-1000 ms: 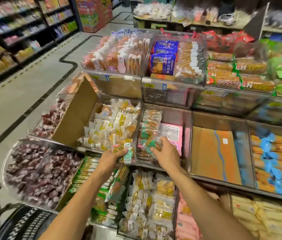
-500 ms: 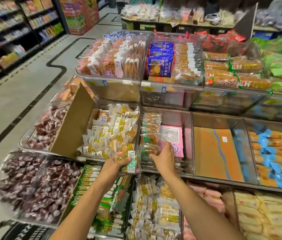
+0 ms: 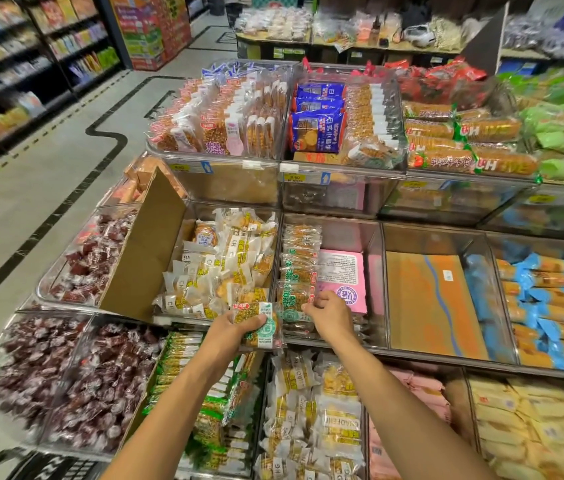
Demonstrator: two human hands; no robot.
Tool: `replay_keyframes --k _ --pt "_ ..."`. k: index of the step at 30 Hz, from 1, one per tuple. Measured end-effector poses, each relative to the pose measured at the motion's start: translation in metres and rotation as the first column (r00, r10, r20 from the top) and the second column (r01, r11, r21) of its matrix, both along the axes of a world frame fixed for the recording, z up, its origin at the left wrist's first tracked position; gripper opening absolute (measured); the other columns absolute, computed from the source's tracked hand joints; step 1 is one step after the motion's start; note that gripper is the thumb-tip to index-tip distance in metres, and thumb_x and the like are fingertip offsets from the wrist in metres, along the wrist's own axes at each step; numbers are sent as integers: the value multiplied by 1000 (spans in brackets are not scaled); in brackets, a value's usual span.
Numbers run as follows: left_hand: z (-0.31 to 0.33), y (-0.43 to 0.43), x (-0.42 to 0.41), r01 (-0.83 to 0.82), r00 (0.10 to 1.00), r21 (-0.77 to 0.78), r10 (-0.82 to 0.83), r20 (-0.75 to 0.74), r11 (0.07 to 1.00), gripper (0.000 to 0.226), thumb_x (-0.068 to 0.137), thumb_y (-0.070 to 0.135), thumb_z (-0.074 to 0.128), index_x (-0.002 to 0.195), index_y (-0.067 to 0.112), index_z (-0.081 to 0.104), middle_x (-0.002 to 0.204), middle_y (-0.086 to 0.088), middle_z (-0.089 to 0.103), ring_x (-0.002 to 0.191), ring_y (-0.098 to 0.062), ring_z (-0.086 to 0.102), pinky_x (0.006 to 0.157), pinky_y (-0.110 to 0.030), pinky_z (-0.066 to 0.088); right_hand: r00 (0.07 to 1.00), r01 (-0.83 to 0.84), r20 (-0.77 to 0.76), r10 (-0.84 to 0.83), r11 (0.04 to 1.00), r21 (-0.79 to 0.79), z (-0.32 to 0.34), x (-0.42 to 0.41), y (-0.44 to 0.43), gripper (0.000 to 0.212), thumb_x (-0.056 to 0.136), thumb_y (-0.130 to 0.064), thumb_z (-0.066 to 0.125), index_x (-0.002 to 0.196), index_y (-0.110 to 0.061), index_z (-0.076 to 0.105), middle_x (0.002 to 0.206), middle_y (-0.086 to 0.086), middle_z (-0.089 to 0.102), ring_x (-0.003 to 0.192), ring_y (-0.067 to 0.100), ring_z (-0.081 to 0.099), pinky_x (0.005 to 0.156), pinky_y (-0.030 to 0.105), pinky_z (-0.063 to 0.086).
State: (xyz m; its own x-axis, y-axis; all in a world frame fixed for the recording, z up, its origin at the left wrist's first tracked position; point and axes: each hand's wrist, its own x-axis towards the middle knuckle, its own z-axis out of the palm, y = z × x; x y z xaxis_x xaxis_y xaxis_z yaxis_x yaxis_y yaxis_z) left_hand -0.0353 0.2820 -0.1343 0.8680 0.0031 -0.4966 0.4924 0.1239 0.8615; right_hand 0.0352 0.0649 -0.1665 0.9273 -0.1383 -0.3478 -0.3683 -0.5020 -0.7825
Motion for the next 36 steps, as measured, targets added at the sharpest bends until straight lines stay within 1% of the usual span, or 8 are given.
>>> replay_keyframes --k 5,10,19,21,24,26,30,36 --pt "11 -4 2 -38 999 -10 38 16 999 81 82 42 87 144 8 47 139 -3 63 119 -21 64 76 -30 53 996 58 74 -58 998 3 12 -7 2 33 97 -25 74 124 -14 59 112 -3 66 101 16 63 83 25 48" --pt "19 -8 6 -50 999 -137 50 -3 989 39 104 30 60 134 5 58 117 -12 77 107 -26 74 98 -44 54 989 -51 144 20 976 211 29 -22 4 19 100 -38 67 107 -20 67 97 -6 73 86 7 69 73 21 50" --pt "-7 -8 20 -98 978 -82 111 177 992 103 71 76 80 153 25 45 147 0 61 134 -23 59 116 -57 42 995 -39 -51 86 807 589 32 -27 3 15 95 -13 75 110 -14 72 107 2 76 94 12 73 81 33 63" --pt "6 -16 18 -106 972 -24 109 207 994 87 79 74 74 148 28 49 146 5 61 134 -14 58 114 -48 45 998 -3 -48 39 809 588 33 -28 1 17 98 -12 72 115 -14 70 114 2 72 101 14 71 78 33 63" --pt "14 -24 19 -106 971 173 65 228 979 14 101 38 66 112 33 60 110 21 65 102 15 60 90 -16 47 1000 18 -23 -7 833 553 31 -29 -3 20 99 -11 70 118 -18 68 118 4 70 104 14 69 72 28 62" --pt "15 -29 19 -111 963 281 34 266 953 15 102 28 66 99 38 56 96 29 57 84 20 57 78 -8 43 999 36 3 -43 862 505 29 -30 -6 25 98 -10 71 122 -15 69 119 4 72 103 13 70 68 24 60" --pt "5 -28 27 -127 944 365 0 329 922 51 97 41 71 140 20 56 130 14 50 119 -11 48 98 -26 42 997 59 10 -71 890 453 26 -28 -10 29 98 -19 74 125 -13 70 116 -2 74 105 12 71 75 23 61" --pt "7 -45 32 -77 946 321 -33 323 944 63 102 52 58 149 12 46 146 -3 56 137 -24 52 114 -47 45 1000 10 16 -23 829 560 34 -28 -5 44 88 -17 83 126 -9 63 113 9 74 94 12 77 79 29 63"
